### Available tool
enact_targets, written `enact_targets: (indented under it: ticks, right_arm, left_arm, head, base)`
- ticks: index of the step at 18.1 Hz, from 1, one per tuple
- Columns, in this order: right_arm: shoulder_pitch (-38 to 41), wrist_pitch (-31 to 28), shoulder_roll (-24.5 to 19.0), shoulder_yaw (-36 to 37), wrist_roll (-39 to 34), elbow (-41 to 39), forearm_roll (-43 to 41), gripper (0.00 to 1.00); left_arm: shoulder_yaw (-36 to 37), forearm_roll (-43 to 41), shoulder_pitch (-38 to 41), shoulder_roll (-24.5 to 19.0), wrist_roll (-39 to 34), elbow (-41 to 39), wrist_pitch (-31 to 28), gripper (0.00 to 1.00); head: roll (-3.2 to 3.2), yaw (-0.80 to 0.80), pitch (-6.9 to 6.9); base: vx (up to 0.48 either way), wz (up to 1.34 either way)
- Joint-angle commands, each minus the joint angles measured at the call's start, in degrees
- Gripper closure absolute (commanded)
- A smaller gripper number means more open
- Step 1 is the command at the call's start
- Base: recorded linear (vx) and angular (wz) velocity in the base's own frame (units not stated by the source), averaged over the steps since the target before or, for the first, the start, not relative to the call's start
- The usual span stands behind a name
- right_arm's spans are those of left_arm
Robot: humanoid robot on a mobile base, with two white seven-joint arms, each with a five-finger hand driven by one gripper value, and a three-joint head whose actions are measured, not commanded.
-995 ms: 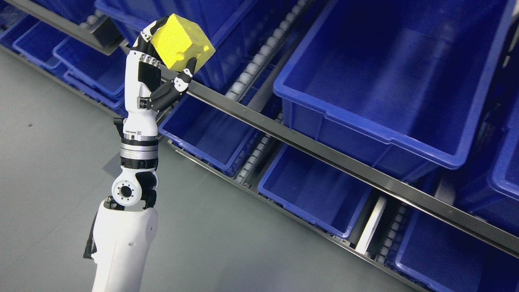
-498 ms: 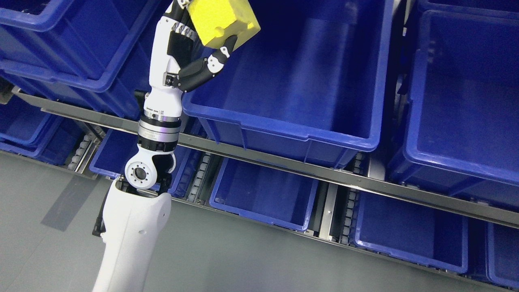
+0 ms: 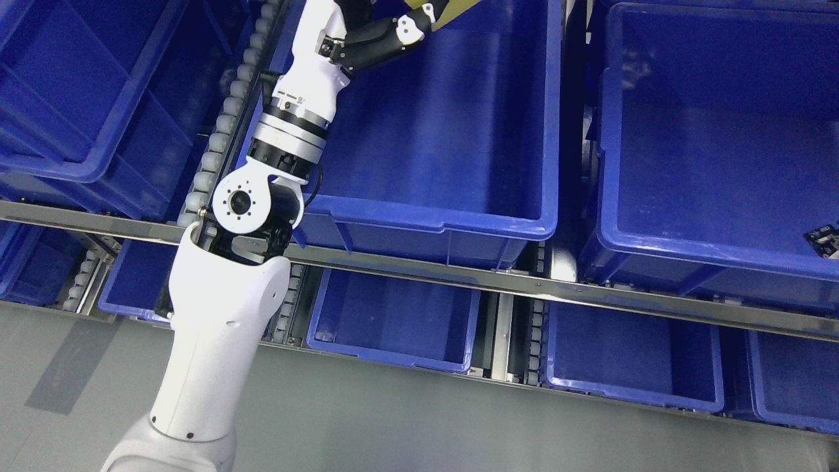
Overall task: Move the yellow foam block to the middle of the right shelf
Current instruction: 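Open the left hand to drop the yellow cube into the blue bin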
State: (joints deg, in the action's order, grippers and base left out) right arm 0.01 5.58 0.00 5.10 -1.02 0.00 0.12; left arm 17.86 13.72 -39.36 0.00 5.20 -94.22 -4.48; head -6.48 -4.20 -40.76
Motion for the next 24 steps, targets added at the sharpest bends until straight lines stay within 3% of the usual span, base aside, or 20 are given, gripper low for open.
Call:
enact_targets:
  ticks: [1, 2, 3, 4, 9, 12, 16, 19, 24]
  right_arm:
    - [-0.2, 0.0, 1.0, 0.0, 0.0, -1.0, -0.1, 0.0]
    - [-0.1, 0.0, 1.0, 0.0, 0.0, -1.0, -0.1, 0.0]
    - [-0.1, 0.0, 1.0, 0.0, 0.0, -1.0, -0.1, 0.0]
    - [-0.1, 0.0, 1.0, 0.0, 0.0, -1.0, -0.1, 0.0]
    - [-0.1, 0.0, 1.0, 0.0, 0.0, -1.0, -0.1, 0.0]
    - [-0.2, 0.0, 1.0, 0.0, 0.0, -1.0, -0.1, 0.0]
    - [-0.1, 0.0, 1.0, 0.0, 0.0, -1.0, -0.1, 0.0]
    - [-0.1, 0.0, 1.0, 0.0, 0.0, -1.0, -0.1, 0.0]
    - [-0.1, 0.0, 1.0, 0.0, 0.0, -1.0, -0.1, 0.0]
  left_arm:
    - [3.8, 1.0, -3.3, -1.0, -0.5, 5.9, -6.2, 0.54]
    - [4.2, 0.9, -3.4, -1.0, -0.5, 6.8, -8.6, 0.38]
    - [4.5, 0.8, -4.2, -1.0, -0.5, 7.0, -13.1, 0.14]
    - [4.6, 0.9, -5.1, -1.0, -0.5, 6.9, -16.2, 0.0]
    - [3.4, 0.9, -6.3, -1.0, 0.1, 5.7, -13.2, 0.0]
    - [3.6, 0.9, -4.8, -1.0, 1.9, 1.9, 2.7, 0.0]
    - [3.2, 0.9, 2.3, -1.0, 1.8, -1.8, 13.6, 0.0]
    - [-1.8, -0.2, 8.2, -1.0, 0.6, -4.2, 13.2, 0.0]
    - [-9.9, -2.5, 11.1, -1.0, 0.1, -4.4, 10.4, 0.0]
  head:
    - [0.0, 0.0, 0.0]
    - [0.0, 0.0, 0.0]
    - [0.0, 0.0, 0.0]
    - [0.0, 0.0, 0.0]
    - [0.0, 0.0, 0.0]
    - [0.0, 0.0, 0.0]
    - [0.0, 0.0, 0.0]
    - [0.0, 0.0, 0.0]
    - [0.0, 0.0, 0.0]
  base:
    - [0.0, 0.0]
    - [0.0, 0.0]
    - [-0.005, 0.03]
    - [-0.005, 0.03]
    - [-0.002, 0.01]
    - [0.0, 0.0]
    - [0.0, 0.0]
    - [0.0, 0.0]
    - [0.0, 0.0]
